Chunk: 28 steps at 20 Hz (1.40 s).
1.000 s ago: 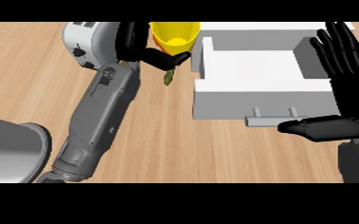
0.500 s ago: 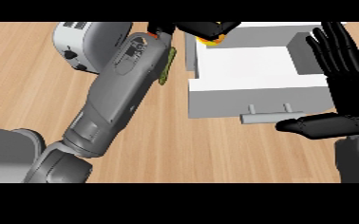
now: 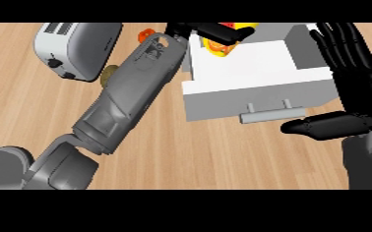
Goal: Pick up the cup, place it into the drawer and close the drawer
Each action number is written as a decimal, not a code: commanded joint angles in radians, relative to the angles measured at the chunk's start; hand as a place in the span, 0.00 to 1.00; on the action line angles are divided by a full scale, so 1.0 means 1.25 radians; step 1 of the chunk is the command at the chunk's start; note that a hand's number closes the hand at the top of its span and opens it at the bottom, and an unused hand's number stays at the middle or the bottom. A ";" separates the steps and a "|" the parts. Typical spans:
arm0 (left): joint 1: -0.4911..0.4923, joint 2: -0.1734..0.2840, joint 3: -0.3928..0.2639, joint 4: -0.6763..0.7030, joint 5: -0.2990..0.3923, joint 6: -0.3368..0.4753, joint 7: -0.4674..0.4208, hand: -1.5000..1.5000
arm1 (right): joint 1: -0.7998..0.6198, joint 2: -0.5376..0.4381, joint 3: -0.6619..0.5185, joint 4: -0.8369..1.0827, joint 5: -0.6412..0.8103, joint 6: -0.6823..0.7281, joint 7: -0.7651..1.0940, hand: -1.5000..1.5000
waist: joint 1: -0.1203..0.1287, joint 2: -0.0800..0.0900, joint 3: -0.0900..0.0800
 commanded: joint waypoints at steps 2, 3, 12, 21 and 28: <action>-0.010 0.000 -0.078 0.066 0.011 -0.043 0.025 1.00 | -0.029 0.005 0.010 0.002 -0.012 0.004 0.012 0.00 | -0.029 0.008 0.000; 0.005 0.000 -0.101 0.064 0.016 -0.048 0.033 1.00 | -0.029 0.012 0.032 0.000 0.004 0.005 0.012 0.00 | -0.048 0.011 0.000; 0.081 0.000 -0.128 0.007 0.117 -0.053 -0.046 0.00 | -0.094 0.022 0.068 0.022 -0.056 0.062 0.021 0.00 | -0.073 0.019 -0.001; 0.061 0.000 -0.058 -0.049 0.256 -0.041 -0.175 0.00 | -0.034 -0.009 0.200 0.015 -0.175 0.277 0.065 1.00 | -0.062 0.010 -0.002; 0.040 0.000 -0.051 -0.020 0.297 0.005 -0.205 0.00 | 0.017 -0.147 0.249 0.006 -0.017 0.353 0.109 0.00 | 0.002 -0.004 -0.001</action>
